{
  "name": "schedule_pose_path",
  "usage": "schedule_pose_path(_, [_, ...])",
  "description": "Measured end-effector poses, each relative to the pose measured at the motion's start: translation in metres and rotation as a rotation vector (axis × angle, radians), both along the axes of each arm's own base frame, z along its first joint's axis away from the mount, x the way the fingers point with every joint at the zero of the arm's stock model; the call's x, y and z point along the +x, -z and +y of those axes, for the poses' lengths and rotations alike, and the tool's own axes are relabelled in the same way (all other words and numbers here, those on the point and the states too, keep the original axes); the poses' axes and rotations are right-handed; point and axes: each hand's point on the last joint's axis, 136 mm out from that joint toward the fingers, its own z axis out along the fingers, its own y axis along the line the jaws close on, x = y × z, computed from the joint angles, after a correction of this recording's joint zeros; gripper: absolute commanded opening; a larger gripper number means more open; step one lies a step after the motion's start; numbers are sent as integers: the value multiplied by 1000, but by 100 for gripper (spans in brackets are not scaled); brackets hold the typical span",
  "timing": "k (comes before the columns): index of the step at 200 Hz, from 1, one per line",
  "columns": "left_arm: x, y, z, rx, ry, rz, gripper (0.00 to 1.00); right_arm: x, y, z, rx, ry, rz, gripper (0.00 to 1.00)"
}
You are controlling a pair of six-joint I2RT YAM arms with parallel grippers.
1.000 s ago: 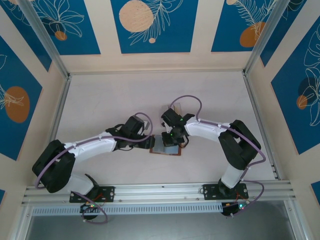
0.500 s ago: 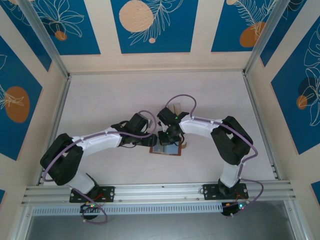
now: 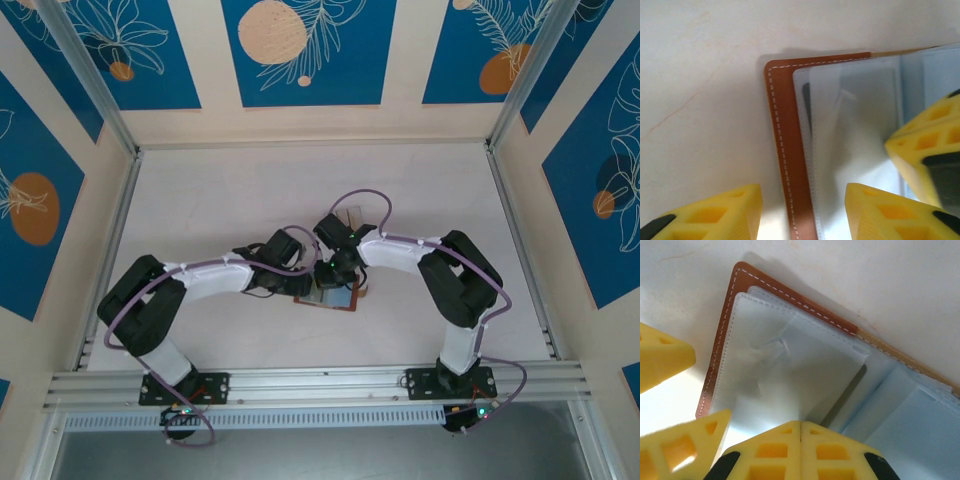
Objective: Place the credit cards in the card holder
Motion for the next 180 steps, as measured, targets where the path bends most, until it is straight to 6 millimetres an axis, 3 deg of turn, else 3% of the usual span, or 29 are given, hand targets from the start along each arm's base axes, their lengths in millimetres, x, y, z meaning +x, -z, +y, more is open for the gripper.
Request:
schedule_pose_path(18, [2, 3, 2, 16, -8, -7, 43, 1, -9, -4, 6, 5, -10, 11])
schedule_pose_path(46, [4, 7, 4, 25, -16, -14, 42, 14, -42, -15, 28, 26, -71, 27])
schedule_pose_path(62, [5, 8, 4, 20, -22, -22, 41, 36, -71, -26, 39, 71, -144, 32])
schedule_pose_path(84, [5, 8, 5, 8, -29, -33, 41, 82, -111, -47, 29, 168, -269, 34])
schedule_pose_path(106, [5, 8, 5, -2, -38, -38, 41, 119, -132, -67, -16, 241, -351, 33])
schedule_pose_path(137, [5, 8, 5, -5, -46, -44, 40, 155, -123, -72, -98, 261, -376, 33])
schedule_pose_path(180, [4, 8, 4, -10, -50, -50, 40, 173, -85, -76, -228, 235, -326, 33])
